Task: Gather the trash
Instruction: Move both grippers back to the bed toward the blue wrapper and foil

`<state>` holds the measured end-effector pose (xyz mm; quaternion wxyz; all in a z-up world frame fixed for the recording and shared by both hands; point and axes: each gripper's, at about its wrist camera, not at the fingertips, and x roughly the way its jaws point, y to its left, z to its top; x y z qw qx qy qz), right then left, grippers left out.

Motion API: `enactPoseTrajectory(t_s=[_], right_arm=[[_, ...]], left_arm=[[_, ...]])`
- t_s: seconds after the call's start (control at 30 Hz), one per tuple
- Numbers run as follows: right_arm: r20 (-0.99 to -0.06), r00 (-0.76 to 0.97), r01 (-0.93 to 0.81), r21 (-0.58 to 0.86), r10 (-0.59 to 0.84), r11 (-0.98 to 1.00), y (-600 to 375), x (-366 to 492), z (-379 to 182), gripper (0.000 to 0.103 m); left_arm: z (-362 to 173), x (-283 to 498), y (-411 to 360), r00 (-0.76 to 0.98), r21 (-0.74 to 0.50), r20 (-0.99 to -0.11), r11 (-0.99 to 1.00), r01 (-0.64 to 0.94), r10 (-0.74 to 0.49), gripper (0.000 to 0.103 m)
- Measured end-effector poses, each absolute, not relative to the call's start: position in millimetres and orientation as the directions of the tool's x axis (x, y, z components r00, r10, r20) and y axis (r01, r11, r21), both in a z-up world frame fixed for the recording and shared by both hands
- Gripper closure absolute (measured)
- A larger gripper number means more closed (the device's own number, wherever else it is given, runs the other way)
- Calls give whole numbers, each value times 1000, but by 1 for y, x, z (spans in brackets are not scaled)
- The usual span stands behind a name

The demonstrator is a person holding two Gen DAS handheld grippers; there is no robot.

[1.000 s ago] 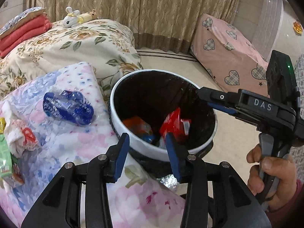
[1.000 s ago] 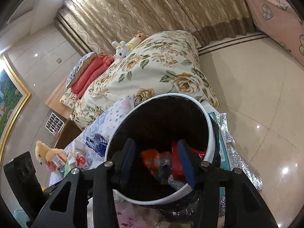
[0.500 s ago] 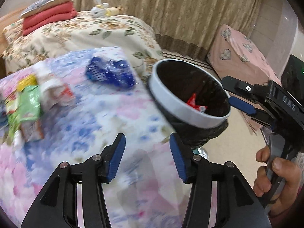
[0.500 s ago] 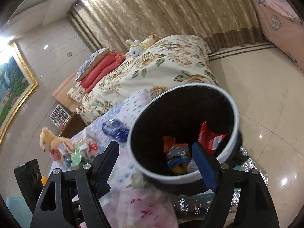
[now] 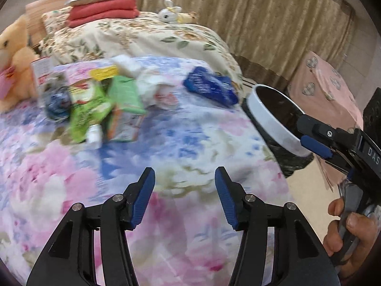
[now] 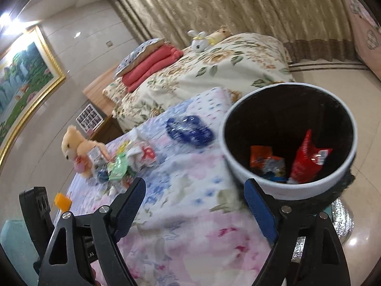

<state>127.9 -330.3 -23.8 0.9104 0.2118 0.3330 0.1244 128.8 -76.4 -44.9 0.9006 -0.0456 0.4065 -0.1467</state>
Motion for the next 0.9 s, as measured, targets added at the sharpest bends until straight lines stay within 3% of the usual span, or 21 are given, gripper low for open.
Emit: enactPoseTrajectory(t_s=[0.9], right_arm=[[-633, 711, -265, 163, 307, 950, -260, 221, -15, 14]], left_arm=[[-54, 186, 34, 659, -166, -745, 986, -30, -105, 45]])
